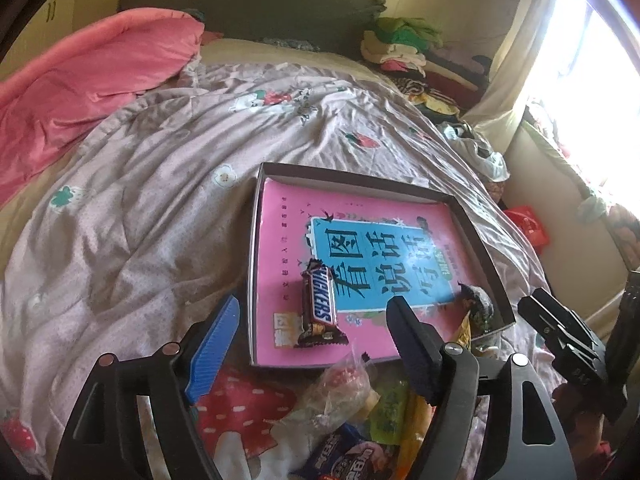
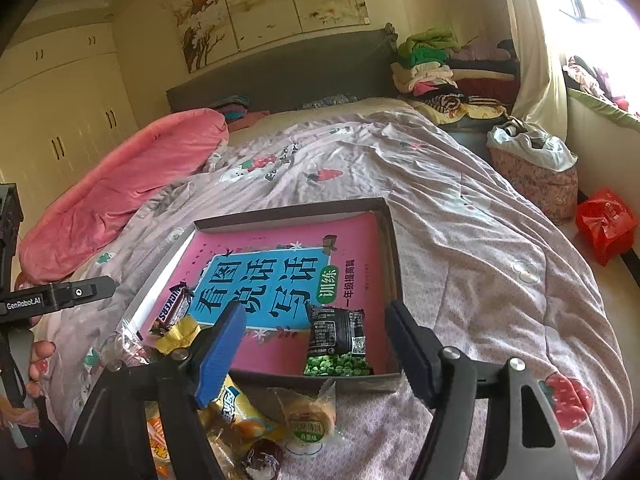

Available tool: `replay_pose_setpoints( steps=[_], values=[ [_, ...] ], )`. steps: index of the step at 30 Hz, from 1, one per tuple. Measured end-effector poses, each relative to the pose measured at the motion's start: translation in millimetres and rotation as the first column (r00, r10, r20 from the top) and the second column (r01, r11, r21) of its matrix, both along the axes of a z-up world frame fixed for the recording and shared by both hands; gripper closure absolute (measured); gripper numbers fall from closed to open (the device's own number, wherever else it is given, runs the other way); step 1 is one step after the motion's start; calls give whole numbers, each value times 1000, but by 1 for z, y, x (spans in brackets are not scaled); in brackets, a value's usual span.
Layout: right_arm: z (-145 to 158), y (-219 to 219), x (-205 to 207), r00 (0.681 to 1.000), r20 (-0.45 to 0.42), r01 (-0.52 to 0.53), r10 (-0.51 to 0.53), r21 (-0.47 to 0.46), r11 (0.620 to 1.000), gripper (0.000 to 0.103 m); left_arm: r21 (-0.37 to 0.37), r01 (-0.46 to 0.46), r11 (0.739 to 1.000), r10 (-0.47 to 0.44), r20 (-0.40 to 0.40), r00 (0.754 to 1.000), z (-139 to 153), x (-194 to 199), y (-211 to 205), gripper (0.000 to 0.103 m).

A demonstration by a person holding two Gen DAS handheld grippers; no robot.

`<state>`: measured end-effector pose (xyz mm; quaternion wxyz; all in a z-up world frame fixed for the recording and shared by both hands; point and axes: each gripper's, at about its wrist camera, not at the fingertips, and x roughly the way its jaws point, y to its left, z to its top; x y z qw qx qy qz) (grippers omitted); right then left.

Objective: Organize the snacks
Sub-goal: 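Withdraw both tools from the box back toward the snack pile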

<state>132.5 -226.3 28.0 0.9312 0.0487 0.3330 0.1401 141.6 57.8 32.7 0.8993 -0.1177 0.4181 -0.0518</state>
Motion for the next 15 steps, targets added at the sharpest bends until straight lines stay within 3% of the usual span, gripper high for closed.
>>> replay_pose_setpoints(
  steps=[15],
  values=[
    [3, 11, -19, 999, 7, -45, 45, -25, 999, 30, 38, 70, 997, -69, -28, 997, -10, -21, 1, 26]
  ],
)
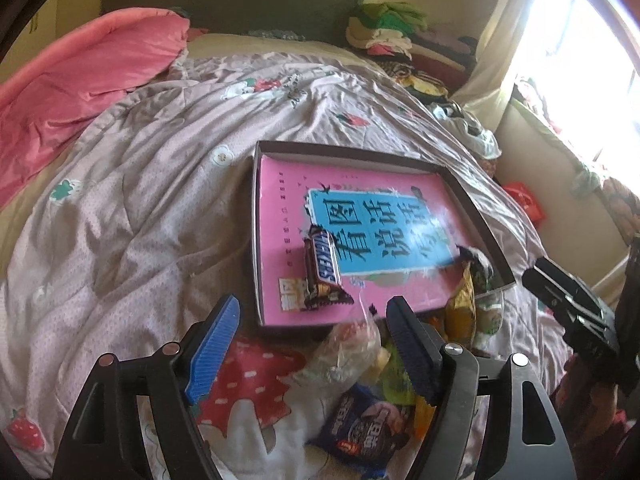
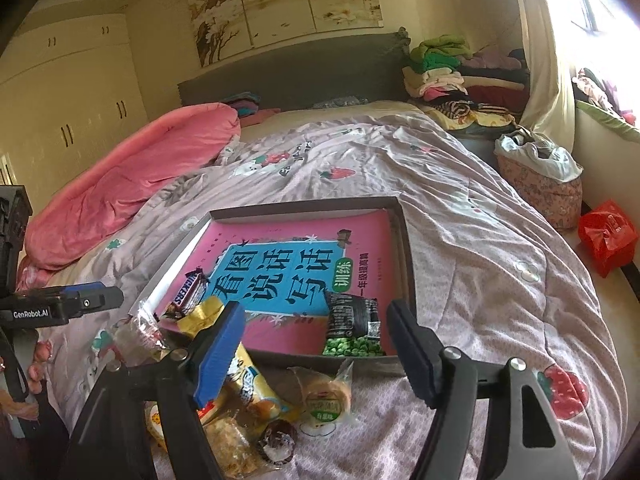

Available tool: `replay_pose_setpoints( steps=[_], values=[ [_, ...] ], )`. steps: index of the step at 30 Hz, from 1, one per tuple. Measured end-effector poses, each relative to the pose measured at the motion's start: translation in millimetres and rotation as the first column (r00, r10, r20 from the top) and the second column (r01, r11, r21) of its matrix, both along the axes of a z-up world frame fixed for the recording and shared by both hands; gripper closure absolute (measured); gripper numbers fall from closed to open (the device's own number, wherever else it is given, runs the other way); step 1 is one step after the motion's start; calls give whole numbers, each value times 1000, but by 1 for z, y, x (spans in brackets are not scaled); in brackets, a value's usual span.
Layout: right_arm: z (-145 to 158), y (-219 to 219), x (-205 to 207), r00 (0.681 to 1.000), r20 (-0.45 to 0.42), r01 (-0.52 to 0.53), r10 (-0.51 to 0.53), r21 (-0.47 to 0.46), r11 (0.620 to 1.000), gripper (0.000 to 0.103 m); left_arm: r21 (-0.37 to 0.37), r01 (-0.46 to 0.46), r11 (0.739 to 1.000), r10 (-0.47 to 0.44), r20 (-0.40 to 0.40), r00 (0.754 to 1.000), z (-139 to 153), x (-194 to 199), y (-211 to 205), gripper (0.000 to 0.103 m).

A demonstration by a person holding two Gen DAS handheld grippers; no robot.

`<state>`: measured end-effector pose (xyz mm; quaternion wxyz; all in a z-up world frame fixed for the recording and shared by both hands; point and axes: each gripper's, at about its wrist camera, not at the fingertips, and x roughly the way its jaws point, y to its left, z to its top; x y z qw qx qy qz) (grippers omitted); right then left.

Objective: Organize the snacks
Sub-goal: 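Withdraw both tools from the box back toward the snack pile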

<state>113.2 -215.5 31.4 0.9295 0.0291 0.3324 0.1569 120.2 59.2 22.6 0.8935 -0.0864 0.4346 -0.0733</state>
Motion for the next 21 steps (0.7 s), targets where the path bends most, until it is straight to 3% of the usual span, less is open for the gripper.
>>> replay_pose_setpoints(
  steps=[21],
  values=[
    [-20, 43, -25, 990, -66, -131, 128, -50, 990, 31, 68, 132, 989, -128, -58, 990, -22, -14, -17, 26]
  ],
)
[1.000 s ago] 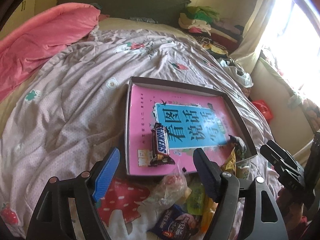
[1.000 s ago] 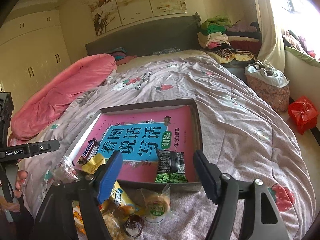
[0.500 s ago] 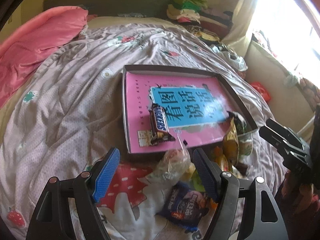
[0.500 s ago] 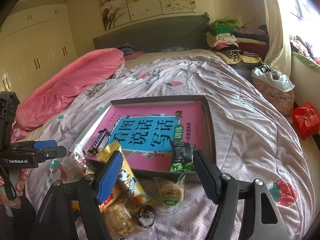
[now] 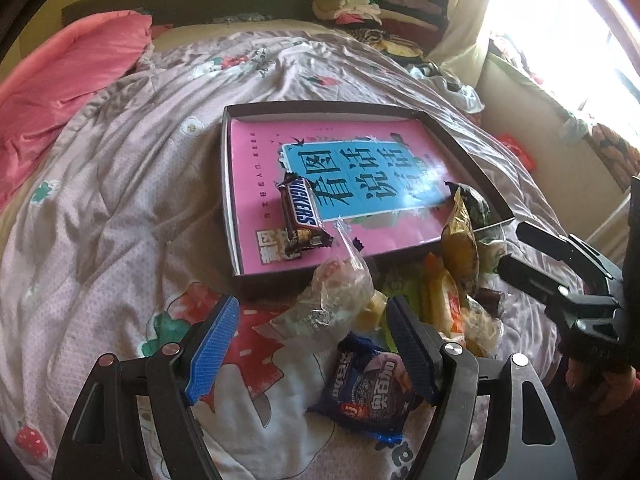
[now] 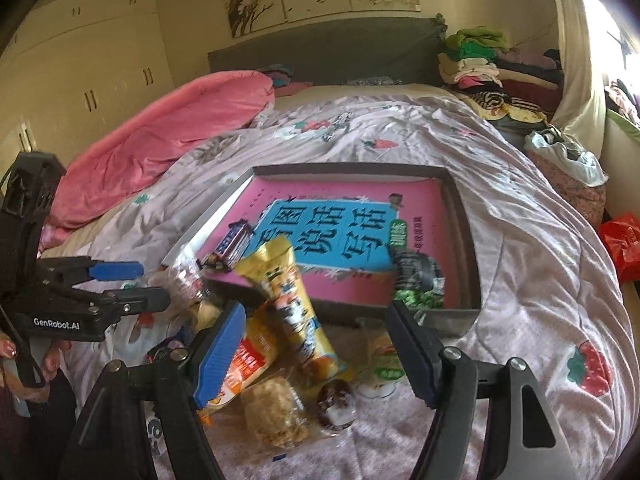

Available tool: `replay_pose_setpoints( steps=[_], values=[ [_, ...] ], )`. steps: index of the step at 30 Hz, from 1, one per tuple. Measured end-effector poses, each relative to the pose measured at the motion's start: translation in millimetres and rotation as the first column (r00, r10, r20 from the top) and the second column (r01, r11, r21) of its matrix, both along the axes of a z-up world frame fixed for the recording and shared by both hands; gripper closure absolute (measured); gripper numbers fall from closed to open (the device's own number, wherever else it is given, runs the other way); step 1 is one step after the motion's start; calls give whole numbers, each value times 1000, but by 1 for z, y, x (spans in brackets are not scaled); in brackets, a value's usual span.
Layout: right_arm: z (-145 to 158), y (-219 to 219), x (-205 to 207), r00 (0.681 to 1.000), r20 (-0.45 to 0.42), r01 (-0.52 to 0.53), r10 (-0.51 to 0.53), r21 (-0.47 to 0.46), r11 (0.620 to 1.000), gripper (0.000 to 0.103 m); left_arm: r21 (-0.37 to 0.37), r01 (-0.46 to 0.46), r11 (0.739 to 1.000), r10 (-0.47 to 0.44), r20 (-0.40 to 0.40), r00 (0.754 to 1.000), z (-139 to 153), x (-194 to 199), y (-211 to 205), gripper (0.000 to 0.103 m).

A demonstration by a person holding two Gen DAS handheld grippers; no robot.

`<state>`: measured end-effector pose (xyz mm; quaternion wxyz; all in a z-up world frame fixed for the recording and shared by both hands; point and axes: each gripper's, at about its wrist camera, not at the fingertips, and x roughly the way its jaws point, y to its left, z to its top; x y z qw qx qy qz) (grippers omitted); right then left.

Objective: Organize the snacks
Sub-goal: 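Withdraw both tools from the box back toward the snack pile, then grasp the clear pink-candy bag with the left tool while the right tool grasps the yellow snack tube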

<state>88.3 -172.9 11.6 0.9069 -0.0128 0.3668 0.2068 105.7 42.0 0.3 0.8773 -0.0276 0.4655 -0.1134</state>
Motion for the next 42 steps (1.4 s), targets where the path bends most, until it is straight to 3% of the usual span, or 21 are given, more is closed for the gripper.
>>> replay_pose_setpoints(
  steps=[11, 25, 37, 42],
  values=[
    [-11, 7, 1, 999, -39, -11, 11, -7, 1000, 31, 13, 16, 1000, -16, 3, 1000, 0, 3, -7, 26],
    [-23, 8, 11, 997, -78, -7, 6, -11, 1000, 37, -35, 21, 999, -22, -34, 999, -15, 12, -8, 27],
    [-36, 17, 29, 994, -108, -36, 31, -40, 999, 68, -116, 10, 993, -16, -55, 998, -22, 17, -2, 46],
    [-39, 20, 30, 993, -109, -48, 44, -38, 998, 82, -146, 16, 989, -26, -67, 997, -26, 20, -3, 61]
  ],
)
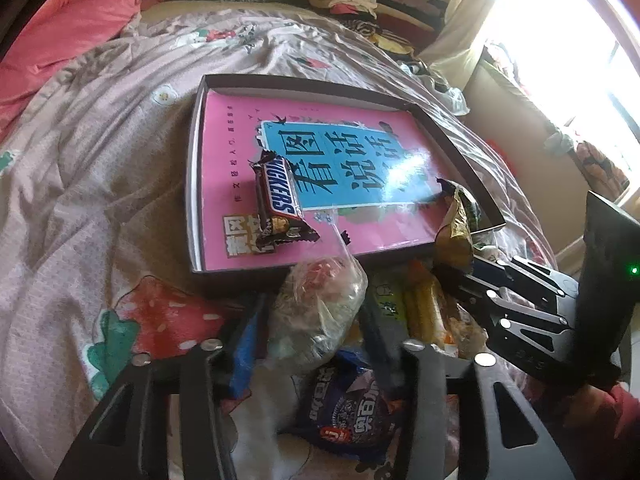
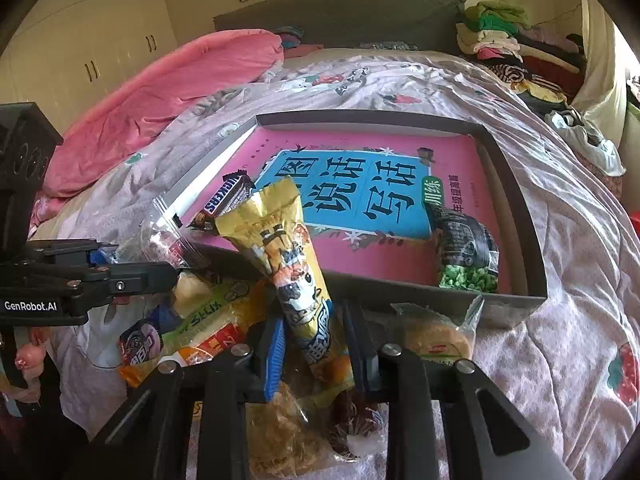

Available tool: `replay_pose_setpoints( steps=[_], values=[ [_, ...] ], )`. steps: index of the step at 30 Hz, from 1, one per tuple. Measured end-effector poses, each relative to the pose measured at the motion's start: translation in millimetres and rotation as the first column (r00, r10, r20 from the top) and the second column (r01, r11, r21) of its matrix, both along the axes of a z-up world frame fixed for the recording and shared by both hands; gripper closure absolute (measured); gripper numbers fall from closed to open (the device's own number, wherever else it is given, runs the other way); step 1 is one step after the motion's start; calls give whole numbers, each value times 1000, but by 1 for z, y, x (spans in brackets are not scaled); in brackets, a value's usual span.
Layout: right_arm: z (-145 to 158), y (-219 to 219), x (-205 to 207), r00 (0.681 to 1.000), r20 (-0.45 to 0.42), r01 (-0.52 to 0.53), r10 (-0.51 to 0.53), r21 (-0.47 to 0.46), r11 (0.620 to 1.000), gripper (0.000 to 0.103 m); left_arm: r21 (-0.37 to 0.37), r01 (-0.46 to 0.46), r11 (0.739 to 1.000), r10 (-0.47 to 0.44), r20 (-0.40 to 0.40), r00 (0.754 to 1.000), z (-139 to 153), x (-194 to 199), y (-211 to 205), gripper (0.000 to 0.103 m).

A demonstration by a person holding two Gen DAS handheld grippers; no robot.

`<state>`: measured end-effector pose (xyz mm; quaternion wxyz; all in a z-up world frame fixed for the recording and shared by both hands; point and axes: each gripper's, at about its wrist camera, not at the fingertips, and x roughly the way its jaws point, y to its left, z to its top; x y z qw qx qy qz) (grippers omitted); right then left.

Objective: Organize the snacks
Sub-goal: 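Grasp the clear pink-candy bag with the left tool while the right tool grasps the yellow snack tube, then carry the candy bag and yellow snack tube over the box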

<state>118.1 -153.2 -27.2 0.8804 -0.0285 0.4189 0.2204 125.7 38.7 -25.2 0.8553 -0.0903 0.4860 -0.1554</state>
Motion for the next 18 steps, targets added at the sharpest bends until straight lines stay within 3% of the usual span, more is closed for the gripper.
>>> replay_pose_setpoints(
  steps=[7, 18],
  values=[
    [12, -8, -6, 999, 37, 3, -5, 53, 999, 87, -45, -10, 999, 10, -3, 1000, 0, -2, 3, 63],
    [40, -22, -10, 995, 101, -4, -12, 158, 987, 87, -64, -43, 997, 48, 78, 996, 34, -13, 12, 64]
  ],
)
